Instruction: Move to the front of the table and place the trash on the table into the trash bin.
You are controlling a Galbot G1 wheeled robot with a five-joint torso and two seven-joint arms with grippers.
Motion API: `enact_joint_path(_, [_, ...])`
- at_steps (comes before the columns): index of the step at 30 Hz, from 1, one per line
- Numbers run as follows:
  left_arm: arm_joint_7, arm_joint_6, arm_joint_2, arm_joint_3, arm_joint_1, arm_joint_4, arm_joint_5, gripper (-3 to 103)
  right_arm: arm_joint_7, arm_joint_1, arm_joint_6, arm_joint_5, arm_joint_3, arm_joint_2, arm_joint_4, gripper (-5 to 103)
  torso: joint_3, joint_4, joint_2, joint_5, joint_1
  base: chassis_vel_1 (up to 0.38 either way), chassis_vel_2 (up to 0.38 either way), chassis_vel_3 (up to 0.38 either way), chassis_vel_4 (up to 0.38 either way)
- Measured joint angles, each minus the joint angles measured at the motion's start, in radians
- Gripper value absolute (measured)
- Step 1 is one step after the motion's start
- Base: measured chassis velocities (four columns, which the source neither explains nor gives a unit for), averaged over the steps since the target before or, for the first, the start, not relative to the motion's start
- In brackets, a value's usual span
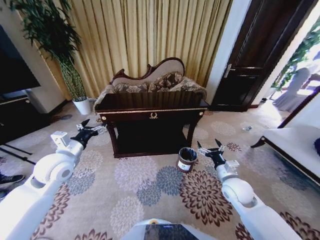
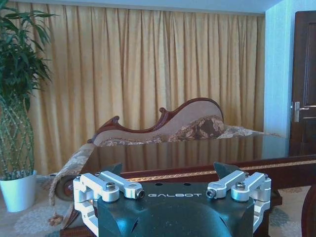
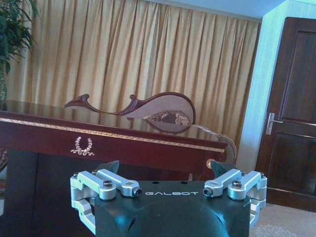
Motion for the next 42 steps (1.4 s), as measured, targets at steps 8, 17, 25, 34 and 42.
enact_joint_path(8, [0.004,-0.001,-0.004,0.015,-0.010,0.011,0.005,100,0.001,0.007,0.003,0.007,-0.002,0.001,-0.009,100,0.000,-0.0004,0.000,-0.0001,0.000,0.172,-0.168,-0.168,0.162])
enact_joint_path(17, [0.005,-0.002,-0.003,0.033,-0.026,0.021,0.005,100,0.001,0.020,0.007,0.013,-0.006,0.005,-0.022,100,0.000,0.0004,0.000,-0.0005,0.000,0.165,-0.189,-0.157,0.196])
enact_joint_path(25, [0.028,-0.020,-0.008,0.047,-0.030,0.026,0.004,100,-0.002,0.025,0.013,0.017,-0.009,0.006,-0.031,100,0.000,-0.0005,0.000,-0.0002,0.000,0.162,-0.165,-0.157,0.150])
enact_joint_path(34, [0.030,-0.030,-0.016,0.048,-0.023,0.022,0.005,100,-0.006,0.029,0.037,0.016,-0.010,0.011,-0.042,100,0.000,0.0000,0.000,-0.0002,-0.001,0.092,-0.071,-0.084,0.081])
enact_joint_path(42, [0.044,-0.075,-0.049,-0.006,0.042,-0.011,0.009,100,-0.030,0.017,0.048,0.129,-0.002,0.003,0.026,100,0.000,-0.0002,0.000,0.0000,0.000,0.000,0.000,0.000,0.000])
